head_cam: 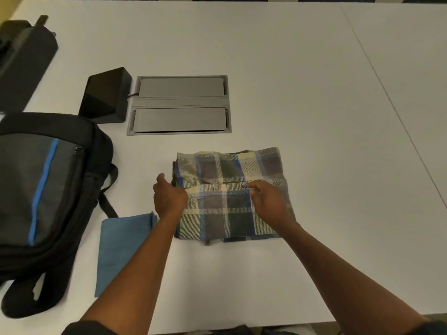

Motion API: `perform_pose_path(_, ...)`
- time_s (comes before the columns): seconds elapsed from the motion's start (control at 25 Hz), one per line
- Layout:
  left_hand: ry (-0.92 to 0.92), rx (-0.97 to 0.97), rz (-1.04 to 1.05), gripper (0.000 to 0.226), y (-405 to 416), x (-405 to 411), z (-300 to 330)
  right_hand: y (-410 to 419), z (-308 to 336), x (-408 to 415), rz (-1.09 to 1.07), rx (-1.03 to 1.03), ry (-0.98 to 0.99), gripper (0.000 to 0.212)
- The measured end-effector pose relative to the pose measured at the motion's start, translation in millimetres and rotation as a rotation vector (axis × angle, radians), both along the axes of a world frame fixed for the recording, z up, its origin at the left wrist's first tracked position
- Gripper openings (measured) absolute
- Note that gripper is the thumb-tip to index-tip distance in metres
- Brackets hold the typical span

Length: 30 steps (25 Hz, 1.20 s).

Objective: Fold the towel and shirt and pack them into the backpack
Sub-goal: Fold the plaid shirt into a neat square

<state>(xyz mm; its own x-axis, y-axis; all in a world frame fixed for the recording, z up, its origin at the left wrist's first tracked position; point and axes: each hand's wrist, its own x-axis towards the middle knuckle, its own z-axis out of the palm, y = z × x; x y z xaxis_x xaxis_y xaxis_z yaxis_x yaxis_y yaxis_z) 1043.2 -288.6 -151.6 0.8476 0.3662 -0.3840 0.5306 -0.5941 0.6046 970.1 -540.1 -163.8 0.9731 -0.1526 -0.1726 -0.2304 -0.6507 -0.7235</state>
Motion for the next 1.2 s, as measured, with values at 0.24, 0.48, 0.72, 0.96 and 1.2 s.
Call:
perform_pose_path(0.24, -0.207, 0.260, -0.677, 0.070, -85, -34, -16, -16, -12, 7, 0.003, -0.440, -0.002, 0.062)
perform_pose_path(0.48, -0.052, 0.508, -0.864, 0.086, -82, -22, -72, -40, -38, 29, 0.260, -0.526, 0.122, 0.079)
perform_pose_path(0.72, -0.155, 0.575, -0.844, 0.085, -81, -22, -93, -44, -59, 44, 0.270, -0.590, 0.179, 0.079)
perform_pose_path(0.96, -0.133, 0.519, -0.740, 0.068, -134, -38, -66, -55, -48, 57, 0.288, -0.521, 0.085, 0.078)
perform_pose_path(1.2, -0.092, 0.482, -0.704, 0.086, -206, -57, -81, -93, -67, 107, 0.506, -0.566, 0.033, 0.076)
